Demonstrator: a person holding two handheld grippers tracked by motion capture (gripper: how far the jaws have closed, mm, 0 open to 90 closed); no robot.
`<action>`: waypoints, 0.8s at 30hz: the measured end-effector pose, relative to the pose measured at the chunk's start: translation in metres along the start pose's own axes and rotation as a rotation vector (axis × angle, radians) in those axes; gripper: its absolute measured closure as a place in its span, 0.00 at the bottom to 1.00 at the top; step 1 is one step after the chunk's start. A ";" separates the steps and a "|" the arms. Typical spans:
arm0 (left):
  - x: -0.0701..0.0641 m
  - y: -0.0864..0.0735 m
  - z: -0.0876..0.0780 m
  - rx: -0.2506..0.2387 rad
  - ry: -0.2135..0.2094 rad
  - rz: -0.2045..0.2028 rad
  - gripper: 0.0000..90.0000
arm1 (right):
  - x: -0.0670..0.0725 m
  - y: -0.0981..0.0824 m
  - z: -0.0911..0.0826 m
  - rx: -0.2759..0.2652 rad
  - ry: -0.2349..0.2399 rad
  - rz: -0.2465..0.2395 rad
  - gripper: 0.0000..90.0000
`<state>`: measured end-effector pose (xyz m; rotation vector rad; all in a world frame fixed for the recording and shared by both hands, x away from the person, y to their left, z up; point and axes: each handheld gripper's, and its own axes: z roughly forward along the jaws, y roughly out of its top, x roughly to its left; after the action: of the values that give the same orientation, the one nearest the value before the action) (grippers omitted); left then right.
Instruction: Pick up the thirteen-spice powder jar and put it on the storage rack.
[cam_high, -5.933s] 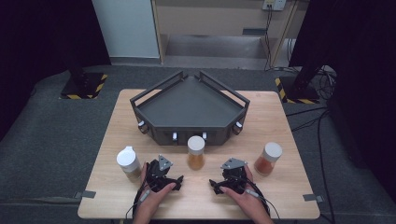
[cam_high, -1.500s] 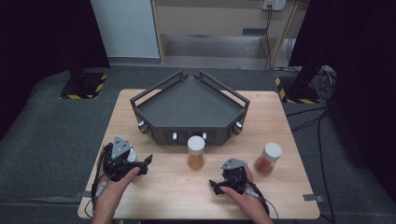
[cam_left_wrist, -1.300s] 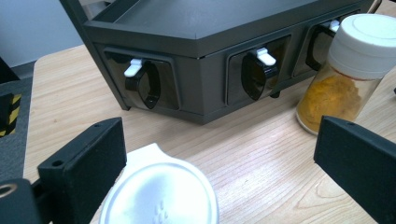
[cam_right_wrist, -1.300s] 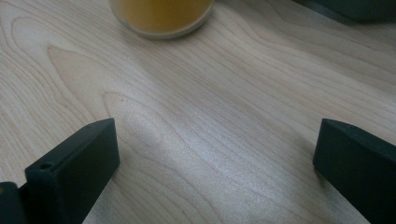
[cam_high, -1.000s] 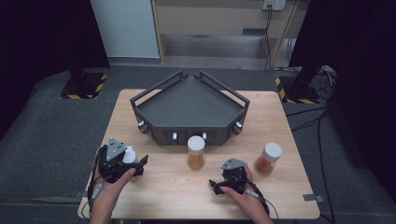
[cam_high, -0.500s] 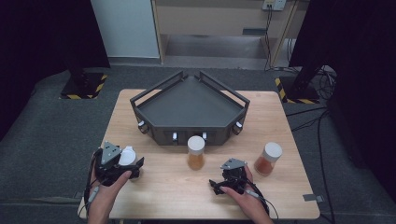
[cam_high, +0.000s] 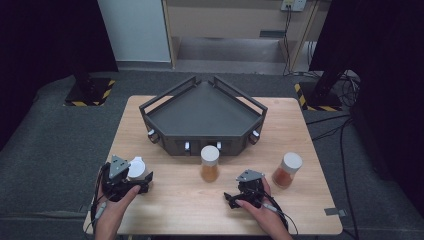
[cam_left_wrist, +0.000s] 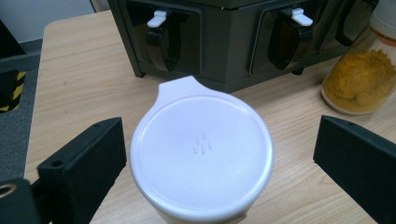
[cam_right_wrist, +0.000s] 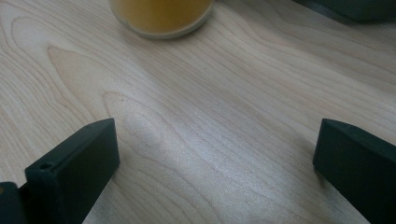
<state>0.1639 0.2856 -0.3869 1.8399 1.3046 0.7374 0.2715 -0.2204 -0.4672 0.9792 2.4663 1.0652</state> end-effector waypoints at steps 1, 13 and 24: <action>0.000 -0.001 0.001 0.002 0.001 -0.002 0.01 | 0.000 0.000 0.000 0.000 0.000 0.000 0.00; 0.003 -0.011 0.008 0.030 0.002 -0.012 0.01 | 0.000 0.000 0.000 0.000 0.000 0.000 0.00; 0.004 -0.020 0.017 0.057 0.004 -0.025 0.01 | 0.000 0.000 0.000 0.000 0.000 0.000 0.00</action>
<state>0.1683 0.2892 -0.4128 1.8648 1.3613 0.6975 0.2715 -0.2204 -0.4672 0.9791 2.4662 1.0652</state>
